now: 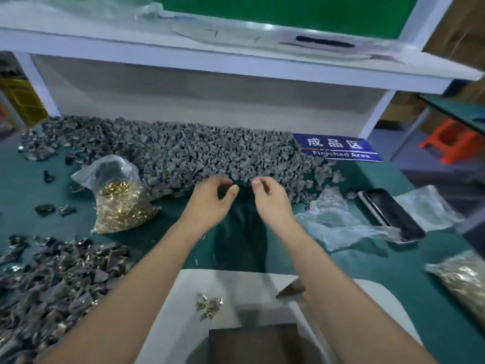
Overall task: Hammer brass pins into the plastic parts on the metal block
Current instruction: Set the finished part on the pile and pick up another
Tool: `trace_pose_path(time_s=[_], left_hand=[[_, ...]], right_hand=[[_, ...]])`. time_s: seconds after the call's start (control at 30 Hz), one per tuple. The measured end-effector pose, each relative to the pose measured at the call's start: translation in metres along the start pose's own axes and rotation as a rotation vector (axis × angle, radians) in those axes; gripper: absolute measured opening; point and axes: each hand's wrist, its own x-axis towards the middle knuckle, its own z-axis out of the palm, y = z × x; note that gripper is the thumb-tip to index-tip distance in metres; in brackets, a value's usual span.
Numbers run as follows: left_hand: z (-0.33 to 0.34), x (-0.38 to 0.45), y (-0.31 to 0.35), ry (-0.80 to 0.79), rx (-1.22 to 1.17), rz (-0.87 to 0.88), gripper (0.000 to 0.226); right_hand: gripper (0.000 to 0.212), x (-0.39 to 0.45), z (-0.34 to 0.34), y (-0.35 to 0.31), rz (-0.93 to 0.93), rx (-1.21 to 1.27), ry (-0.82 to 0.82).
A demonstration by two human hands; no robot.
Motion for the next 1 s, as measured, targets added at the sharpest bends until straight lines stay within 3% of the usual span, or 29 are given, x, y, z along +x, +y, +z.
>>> trace_pose_path(time_s=[0.13,0.2,0.3,0.4,0.57,0.77,1.0], left_hand=[[0.003,0.035,-0.025,0.043,0.286,-0.082,0.046],[0.001,0.052,-0.035,0.072,0.314,-0.151,0.054],[-0.008,0.082,-0.053,0.133,0.341,-0.214,0.068],[-0.016,0.112,-0.07,0.099,0.484,-0.326,0.082],[-0.027,0.152,-0.1,0.052,0.659,-0.436,0.095],[-0.036,0.186,-0.116,0.053,0.747,-0.565,0.102],[-0.058,0.227,-0.137,0.042,0.777,-0.726,0.115]], right_hand=[[0.027,0.029,0.01,0.006,0.026,-0.014,0.026],[0.032,0.043,0.019,0.007,-0.042,-0.059,0.038],[0.035,0.068,0.042,0.004,-0.221,-0.249,0.059],[0.039,0.102,0.06,0.006,-0.268,-0.427,0.074],[0.055,0.163,0.061,0.011,-0.105,-0.501,0.066],[0.091,0.227,0.051,0.009,0.179,-0.609,0.038],[0.105,0.273,0.032,0.018,0.429,-0.717,0.055]])
